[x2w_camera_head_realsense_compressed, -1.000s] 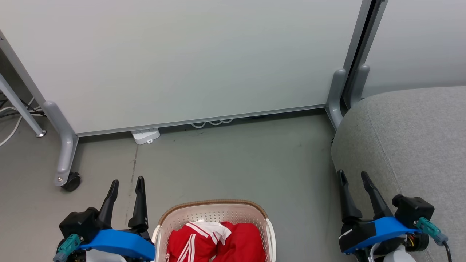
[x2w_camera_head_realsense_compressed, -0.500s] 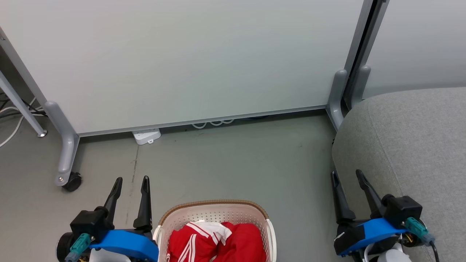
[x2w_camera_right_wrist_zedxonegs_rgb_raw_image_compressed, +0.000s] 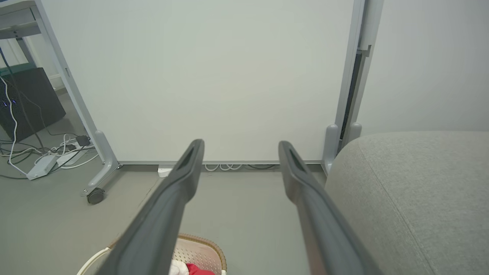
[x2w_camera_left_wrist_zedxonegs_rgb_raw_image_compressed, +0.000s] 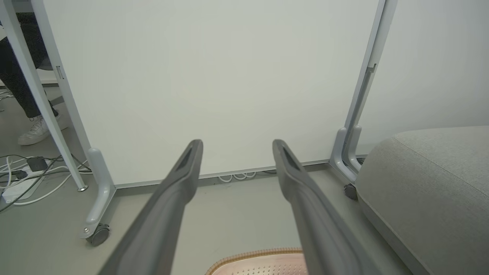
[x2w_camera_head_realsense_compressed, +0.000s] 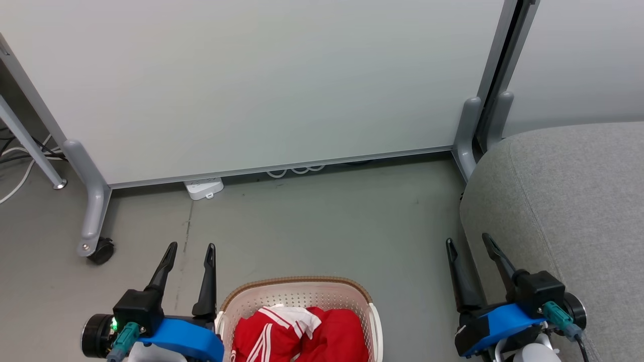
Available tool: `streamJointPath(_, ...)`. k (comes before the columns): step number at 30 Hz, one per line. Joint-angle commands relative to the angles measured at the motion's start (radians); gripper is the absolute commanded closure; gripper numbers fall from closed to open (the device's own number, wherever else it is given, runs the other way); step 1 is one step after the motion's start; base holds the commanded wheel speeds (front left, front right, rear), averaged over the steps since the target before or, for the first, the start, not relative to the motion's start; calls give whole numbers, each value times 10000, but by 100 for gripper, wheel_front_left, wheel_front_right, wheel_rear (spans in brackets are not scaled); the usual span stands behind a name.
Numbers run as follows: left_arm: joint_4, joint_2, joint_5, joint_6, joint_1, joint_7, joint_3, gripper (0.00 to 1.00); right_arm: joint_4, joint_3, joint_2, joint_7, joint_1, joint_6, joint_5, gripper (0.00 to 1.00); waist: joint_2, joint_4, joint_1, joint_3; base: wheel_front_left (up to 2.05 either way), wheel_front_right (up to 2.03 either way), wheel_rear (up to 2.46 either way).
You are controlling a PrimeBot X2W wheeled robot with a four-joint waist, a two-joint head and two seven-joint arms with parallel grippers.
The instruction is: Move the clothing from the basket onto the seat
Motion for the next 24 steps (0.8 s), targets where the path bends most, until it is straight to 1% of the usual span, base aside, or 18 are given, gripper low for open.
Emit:
streamJointPath(1, 13, 43, 183, 25, -127, -100, 1, 0, 21, 47, -31, -96, -112, -3, -230, 0, 0, 4, 0, -2, 0, 0, 0)
streamJointPath(10, 112, 47, 807, 48, -134, -266, -62, 0, 154, 106, -31, -255, -137, -3, -916, 0, 0, 31, 0, -10, 0, 0, 0)
streamJointPath(24, 259, 42, 705, 40, -178, -245, -104, 0, 235, 69, -30, -251, -185, -5, -883, 0, 0, 6, 0, 46, 0, 0, 0)
